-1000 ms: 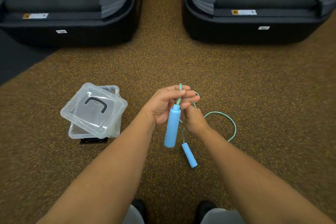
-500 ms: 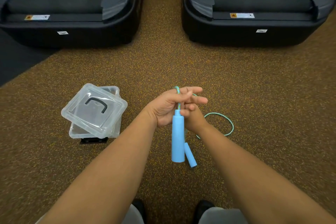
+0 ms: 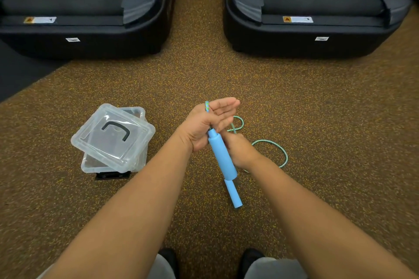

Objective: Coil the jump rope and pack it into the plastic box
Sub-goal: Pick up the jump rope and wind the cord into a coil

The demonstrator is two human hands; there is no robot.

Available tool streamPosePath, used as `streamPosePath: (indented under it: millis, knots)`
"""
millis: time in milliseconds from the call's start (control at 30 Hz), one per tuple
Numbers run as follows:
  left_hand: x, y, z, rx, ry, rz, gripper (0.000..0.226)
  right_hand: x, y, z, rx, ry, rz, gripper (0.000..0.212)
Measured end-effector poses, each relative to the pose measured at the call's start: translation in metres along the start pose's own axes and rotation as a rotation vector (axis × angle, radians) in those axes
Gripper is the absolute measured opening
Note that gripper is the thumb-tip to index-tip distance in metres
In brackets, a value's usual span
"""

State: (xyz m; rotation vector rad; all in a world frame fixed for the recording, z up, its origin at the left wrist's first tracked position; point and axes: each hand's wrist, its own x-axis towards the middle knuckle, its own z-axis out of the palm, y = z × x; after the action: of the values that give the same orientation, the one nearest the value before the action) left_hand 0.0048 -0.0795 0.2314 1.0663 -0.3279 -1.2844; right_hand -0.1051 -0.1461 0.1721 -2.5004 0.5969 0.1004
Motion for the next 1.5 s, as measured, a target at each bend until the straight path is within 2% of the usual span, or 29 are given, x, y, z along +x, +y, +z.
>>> streamPosePath:
  millis: [133,267,467,567,600,667,833,1033,1133,1233,1367,1500]
  knots:
    - [0.002,-0.001,-0.007,0.112,0.093,0.009,0.073,0.004,-0.001,-0.009,0.028,-0.017,-0.040,0.028]
    - [0.005,-0.001,-0.010,0.156,0.111,-0.005,0.069,0.004,-0.002,-0.022,-0.027,-0.032,-0.110,0.026]
    - [0.008,-0.003,-0.010,0.204,0.053,-0.021,0.038,0.011,-0.003,-0.056,0.027,-0.088,-0.109,0.025]
    - [0.009,-0.006,-0.008,0.340,0.069,-0.003,0.029,0.011,-0.012,-0.080,0.057,-0.103,-0.119,0.018]
    - [0.008,-0.008,-0.008,0.406,0.071,0.005,0.028,0.009,-0.015,-0.088,0.066,-0.085,-0.131,0.013]
    - [0.007,-0.009,-0.006,0.488,0.051,-0.006,0.039,0.004,-0.020,-0.104,0.090,-0.054,-0.126,0.005]
    - [0.000,-0.004,0.002,0.393,-0.099,-0.104,0.068,0.002,-0.023,-0.122,0.098,0.002,-0.141,0.008]
    - [-0.001,-0.003,0.005,0.317,-0.170,-0.147,0.069,0.010,-0.008,-0.102,0.154,0.179,-0.158,0.009]
    - [-0.001,0.001,0.002,0.303,-0.226,-0.192,0.081,0.012,-0.003,-0.089,0.242,0.245,-0.140,0.009]
    - [-0.004,0.005,-0.001,0.263,-0.279,-0.227,0.069,0.013,-0.003,-0.082,0.395,0.232,-0.088,0.007]
    - [-0.006,0.009,0.000,0.156,-0.352,-0.189,0.052,0.011,0.000,-0.066,0.447,0.173,-0.009,0.009]
    - [-0.005,0.016,0.005,0.095,-0.393,-0.142,0.063,0.009,-0.010,-0.061,0.393,0.132,-0.010,0.036]
